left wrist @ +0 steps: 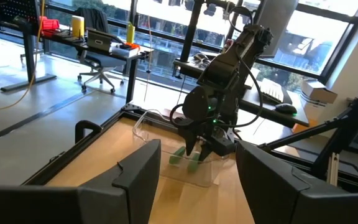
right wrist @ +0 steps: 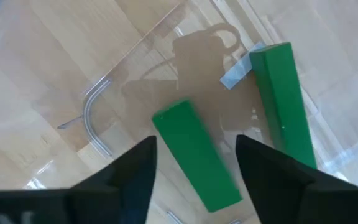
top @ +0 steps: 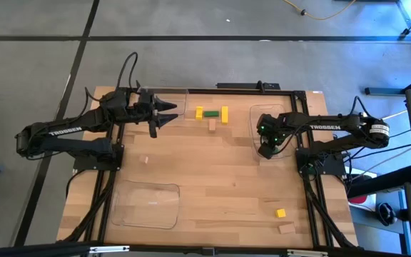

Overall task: Sort & place blocks by color
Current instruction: Put the middle left brown block into the top left transparent bin

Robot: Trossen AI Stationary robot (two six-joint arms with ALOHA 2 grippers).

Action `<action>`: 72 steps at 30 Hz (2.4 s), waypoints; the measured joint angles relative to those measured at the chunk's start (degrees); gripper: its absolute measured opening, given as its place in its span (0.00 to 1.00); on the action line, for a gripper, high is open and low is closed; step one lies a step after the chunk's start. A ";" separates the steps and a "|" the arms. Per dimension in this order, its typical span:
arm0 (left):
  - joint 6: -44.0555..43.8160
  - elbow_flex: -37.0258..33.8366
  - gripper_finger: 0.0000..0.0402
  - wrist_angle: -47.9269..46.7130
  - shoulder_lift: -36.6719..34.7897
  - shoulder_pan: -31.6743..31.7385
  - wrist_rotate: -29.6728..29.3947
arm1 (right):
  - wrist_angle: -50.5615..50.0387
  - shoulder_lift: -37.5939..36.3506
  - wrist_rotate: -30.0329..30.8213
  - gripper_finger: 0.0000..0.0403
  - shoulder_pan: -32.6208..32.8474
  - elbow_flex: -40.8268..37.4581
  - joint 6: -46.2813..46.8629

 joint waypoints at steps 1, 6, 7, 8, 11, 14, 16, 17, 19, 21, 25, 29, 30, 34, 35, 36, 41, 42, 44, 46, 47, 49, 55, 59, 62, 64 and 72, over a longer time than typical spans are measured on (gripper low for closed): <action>-0.01 0.00 0.50 0.00 0.00 0.00 0.00 | -0.02 0.00 -0.13 0.57 0.00 0.00 0.22; -0.81 0.00 0.50 0.19 0.00 0.00 0.00 | -0.05 0.04 -1.44 0.59 0.00 -0.04 1.40; -0.98 0.00 0.50 0.22 0.00 0.00 0.02 | -0.09 0.04 -1.59 0.59 0.00 -0.04 1.56; -1.08 0.00 0.50 0.22 0.00 0.00 0.06 | -0.09 0.04 -1.62 0.59 0.00 -0.04 1.59; -1.08 0.00 0.50 0.24 0.00 0.00 0.31 | -0.54 0.04 -1.72 0.59 0.00 0.15 1.61; -1.08 0.00 0.50 0.35 0.00 0.00 0.31 | -1.03 0.04 -1.72 0.60 0.00 1.05 1.59; -1.08 0.00 0.50 0.37 0.00 0.00 0.38 | -2.10 0.04 -1.74 0.60 0.00 1.90 1.60; -1.08 0.00 0.50 0.37 0.00 0.00 0.44 | -2.70 0.04 -1.74 0.60 0.00 2.37 1.61; -1.08 0.00 0.50 0.37 0.00 0.00 0.48 | -4.22 0.04 -1.75 0.60 0.00 3.34 1.67; -1.08 0.00 0.50 0.37 0.00 0.00 0.50 | -5.57 0.04 -1.80 0.60 0.00 4.12 1.62; -1.32 0.00 0.50 0.37 0.00 -0.01 0.81 | -6.86 0.02 -1.87 0.60 0.00 5.25 2.12; -1.34 0.00 0.50 0.37 0.00 -0.02 0.87 | -6.79 0.02 -1.87 0.60 0.00 5.99 2.90; -1.34 0.00 0.50 0.37 0.00 -0.02 0.87 | -6.81 0.02 -1.87 0.60 0.00 6.05 3.07; -1.34 0.00 0.50 0.37 0.02 -0.02 0.61 | -6.80 0.02 -1.85 0.60 0.00 6.08 2.86; -1.34 0.00 0.50 0.37 0.00 -0.02 0.59 | -6.80 0.02 -1.86 0.60 0.00 6.08 2.93; -1.32 0.00 0.50 0.37 0.00 -0.02 0.55 | -6.80 0.02 -1.87 0.60 0.00 6.08 2.98; -1.29 0.00 0.50 0.39 0.00 -0.02 0.48 | -6.80 0.02 -1.61 0.60 0.00 6.10 2.90; -1.08 0.00 0.50 0.39 0.00 -0.02 0.48 | -6.82 0.02 -1.55 0.60 0.00 6.10 2.90; -0.99 0.00 0.50 0.47 0.01 -0.02 0.45 | -6.82 0.02 -1.55 0.60 0.00 6.12 2.85; -0.97 0.00 0.50 0.81 0.02 -0.02 0.39 | -6.82 0.00 -1.50 0.60 0.00 6.14 2.88; -0.93 0.00 0.50 0.97 0.02 -0.02 0.39 | -6.82 0.00 -1.49 0.60 0.00 6.14 2.88; -0.93 0.00 0.50 1.56 0.02 -0.02 0.39 | -6.82 0.00 -1.48 0.60 0.00 6.14 2.83; -0.93 0.00 0.50 3.36 0.02 -0.02 0.39 | -6.84 0.00 -1.46 0.60 0.00 6.14 2.79; -0.95 0.00 0.50 3.35 0.02 -0.02 0.42 | -6.88 -0.04 -1.44 0.60 0.00 6.14 2.79; -0.89 0.00 0.50 3.07 0.02 0.11 0.44 | -8.63 -1.08 -0.53 0.60 0.02 6.88 2.68; -1.18 0.00 0.50 3.02 0.02 0.94 0.83 | -10.03 -2.50 1.34 0.60 0.02 8.45 2.55; -2.85 0.76 0.50 2.89 2.20 7.88 5.01 | -4.31 -10.60 4.79 0.60 0.00 16.33 -2.03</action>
